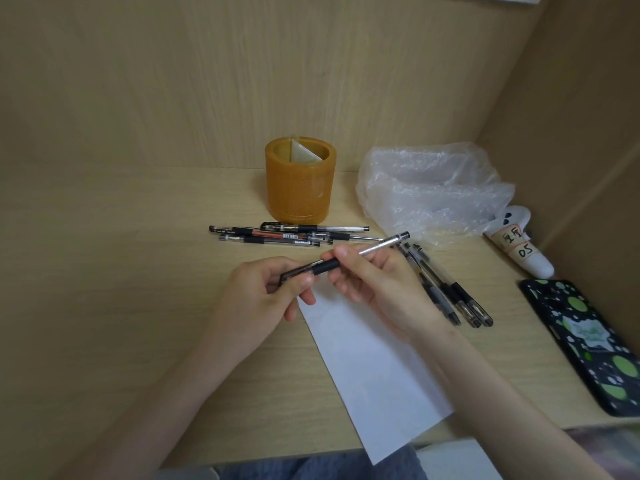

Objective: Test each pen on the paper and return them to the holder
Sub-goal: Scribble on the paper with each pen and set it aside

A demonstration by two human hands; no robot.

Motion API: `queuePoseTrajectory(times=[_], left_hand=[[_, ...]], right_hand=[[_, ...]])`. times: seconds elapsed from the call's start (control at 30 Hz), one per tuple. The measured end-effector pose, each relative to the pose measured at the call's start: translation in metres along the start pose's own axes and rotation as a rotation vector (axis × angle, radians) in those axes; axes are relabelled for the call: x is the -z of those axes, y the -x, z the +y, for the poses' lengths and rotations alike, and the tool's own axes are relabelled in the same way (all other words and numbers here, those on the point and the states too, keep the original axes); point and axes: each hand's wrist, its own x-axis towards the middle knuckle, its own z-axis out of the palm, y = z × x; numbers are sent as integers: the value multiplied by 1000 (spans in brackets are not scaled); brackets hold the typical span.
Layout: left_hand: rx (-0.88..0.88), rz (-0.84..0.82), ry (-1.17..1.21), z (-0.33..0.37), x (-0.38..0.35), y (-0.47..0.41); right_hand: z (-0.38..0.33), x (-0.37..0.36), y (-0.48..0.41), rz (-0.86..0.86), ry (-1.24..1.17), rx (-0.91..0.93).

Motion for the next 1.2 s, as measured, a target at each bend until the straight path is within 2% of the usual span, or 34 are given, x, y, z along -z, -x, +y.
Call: queuePoseTrajectory(times=[0.3,0.4,0.47,0.5,0.57,0.67,0.77,0.9,1.1,1.2], left_hand=[[-12,-73,-11,1,-6,-13],[29,-107,17,5,-13,-21],[20,-67,-85,0,-12,-26],[8,-39,-161,-5,-10,-29],[-9,1,-304,-12,-3,-33],[-15,0,-351,-22,2,-35],[-21,-7,-362,-28,3,-35],[-39,12,-405,-35,8,-38],[-132,85,-498,-39,20,-46],[-176,121,-642,-41,25,-53]], right_hand=[[-5,-2,1,104,-30,-36],[-17,12,-11,215,68,-21],[-38,26,-23,249,137,33],[-51,34,-31,252,238,53],[-74,54,-50,303,611,66],[-94,87,-84,397,1142,-7],[-94,109,-102,416,1373,-202],[-77,128,-110,363,1412,-300],[-65,120,-89,533,1227,57],[-60,95,-74,490,1069,167]])
